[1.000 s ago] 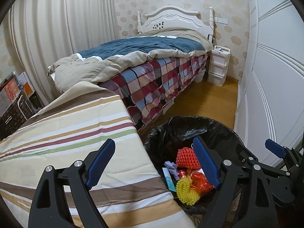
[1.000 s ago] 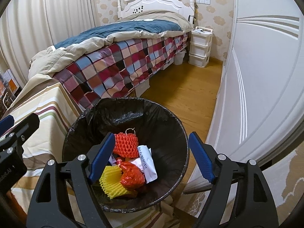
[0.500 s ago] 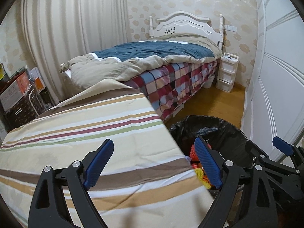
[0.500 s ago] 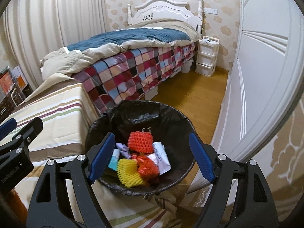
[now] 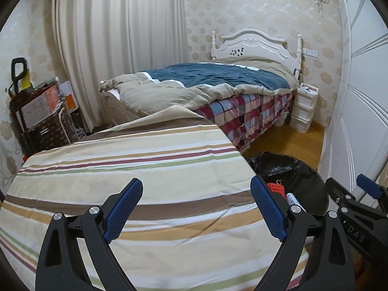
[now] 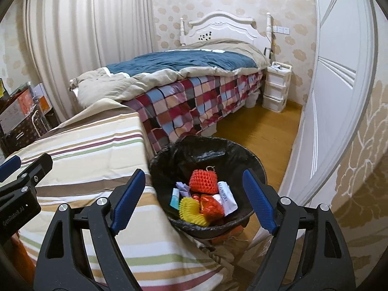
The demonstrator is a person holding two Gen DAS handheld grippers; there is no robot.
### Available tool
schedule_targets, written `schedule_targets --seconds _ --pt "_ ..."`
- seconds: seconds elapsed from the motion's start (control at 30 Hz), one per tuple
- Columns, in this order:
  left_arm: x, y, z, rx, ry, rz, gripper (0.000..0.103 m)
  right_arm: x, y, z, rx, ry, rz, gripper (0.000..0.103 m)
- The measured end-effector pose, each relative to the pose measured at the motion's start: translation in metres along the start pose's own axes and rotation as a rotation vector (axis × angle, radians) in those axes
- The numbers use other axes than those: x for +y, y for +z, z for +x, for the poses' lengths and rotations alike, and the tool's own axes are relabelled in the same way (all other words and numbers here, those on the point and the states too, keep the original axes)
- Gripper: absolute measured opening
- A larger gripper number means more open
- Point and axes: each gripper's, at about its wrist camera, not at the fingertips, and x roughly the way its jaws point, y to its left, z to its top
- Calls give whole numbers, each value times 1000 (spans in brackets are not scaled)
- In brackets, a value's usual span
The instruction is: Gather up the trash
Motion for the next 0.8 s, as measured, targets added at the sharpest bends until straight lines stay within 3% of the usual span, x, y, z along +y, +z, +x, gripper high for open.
schedule_targets --seconds 0.43,0.8 --pt "28 -15 -25 -9 32 -53 90 17 -8 -38 -52 19 -44 85" --pt "31 -15 -30 -21 33 -65 90 21 -10 -43 -58 17 -53 85"
